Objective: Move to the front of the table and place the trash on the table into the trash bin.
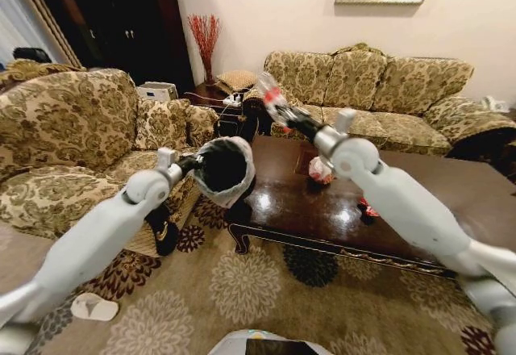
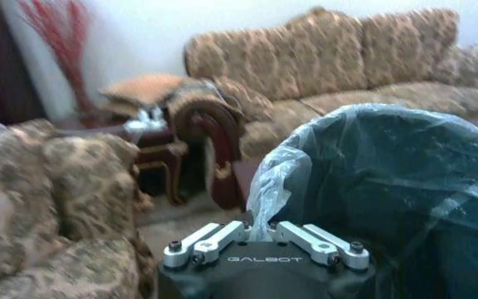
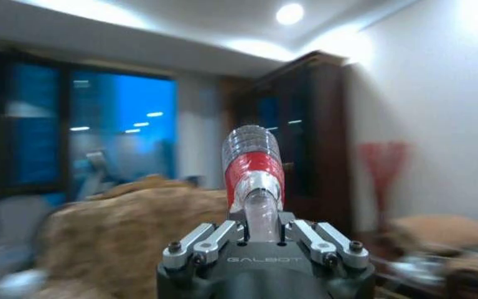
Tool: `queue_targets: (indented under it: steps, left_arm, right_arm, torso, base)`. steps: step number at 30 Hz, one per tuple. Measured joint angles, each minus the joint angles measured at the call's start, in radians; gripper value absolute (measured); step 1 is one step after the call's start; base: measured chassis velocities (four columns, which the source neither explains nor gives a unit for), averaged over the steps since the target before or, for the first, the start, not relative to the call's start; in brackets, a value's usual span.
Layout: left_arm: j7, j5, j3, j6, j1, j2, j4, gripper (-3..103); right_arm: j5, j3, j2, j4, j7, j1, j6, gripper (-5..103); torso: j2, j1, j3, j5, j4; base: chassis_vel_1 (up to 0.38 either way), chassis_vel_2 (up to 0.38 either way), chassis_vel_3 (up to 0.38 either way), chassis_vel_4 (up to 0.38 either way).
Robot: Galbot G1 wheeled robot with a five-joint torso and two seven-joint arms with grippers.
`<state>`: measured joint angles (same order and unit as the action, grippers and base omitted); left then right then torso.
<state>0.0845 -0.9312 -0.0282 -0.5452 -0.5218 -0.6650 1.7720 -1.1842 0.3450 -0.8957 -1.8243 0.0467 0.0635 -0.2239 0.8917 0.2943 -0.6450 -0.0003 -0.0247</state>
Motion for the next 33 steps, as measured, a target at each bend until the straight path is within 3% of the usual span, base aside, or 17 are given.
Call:
queue_targets:
  steps: [3,7,9,11,17,26,28,32,33]
  left_arm:
    - [-0.035,-0.041,0.022,-0.05,0.036,0.011,-0.017,3]
    - [-0.09,-0.138,0.046,-0.177,0.135,0.011,-0.061,3]
    - [-0.093,-0.15,0.048,-0.189,0.155,0.008,-0.071,3]
    - [-0.096,-0.187,0.048,-0.196,0.178,0.015,-0.076,3]
    - [-0.095,-0.195,0.042,-0.197,0.182,0.026,-0.075,3]
    - [-0.111,-0.164,0.036,-0.196,0.153,0.037,-0.083,3]
    - [-0.112,-0.159,0.036,-0.195,0.151,0.036,-0.086,3]
    - [-0.114,-0.153,0.036,-0.194,0.153,0.029,-0.087,3]
    - [-0.114,-0.153,0.036,-0.194,0.153,0.029,-0.087,3]
  right_arm:
    - [0.005,0.056,-0.037,0.01,-0.041,-0.02,0.006,16]
    - [0.085,0.141,-0.127,0.1,-0.119,-0.019,0.061,16]
    - [0.105,0.153,-0.151,0.126,-0.131,-0.015,0.073,16]
    - [0.155,0.172,-0.211,0.183,-0.151,-0.005,0.093,16]
    - [0.213,0.17,-0.302,0.257,-0.144,0.013,0.119,16]
    - [0.261,0.175,-0.301,0.255,-0.104,0.027,0.117,13]
    - [0.271,0.178,-0.292,0.249,-0.103,0.03,0.112,16]
    - [0.284,0.186,-0.276,0.237,-0.1,0.034,0.102,37]
    - [0.284,0.186,-0.276,0.237,-0.1,0.034,0.102,37]
  torso:
    - [0.0,0.0,0.0,-0.0002,-0.0003]
    - [0.0,0.0,0.0,0.0,-0.0002]
    - [0.0,0.0,0.0,0.0004,0.0]
    - [0.0,0.0,0.0,0.0003,0.0003]
    - [0.0,0.0,0.0,-0.0001,-0.0003]
    - [0.0,0.0,0.0,0.0003,-0.0001]
    - [0.0,0.0,0.0,0.0003,0.0]
    - [0.0,0.0,0.0,0.0004,0.0]
    - [0.0,0.0,0.0,0.0004,0.0]
  base:
    - [0.0,0.0,0.0,0.0]
    - [0.0,0.0,0.0,0.0]
    - [0.0,0.0,0.0,0.0]
    - [0.0,0.0,0.0,0.0]
    - [0.0,0.0,0.0,0.0]
    - [0.0,0.0,0.0,0.0]
    - [0.0,0.0,0.0,0.0]
    - [0.0,0.0,0.0,0.0]
    - [0.0,0.0,0.0,0.0]
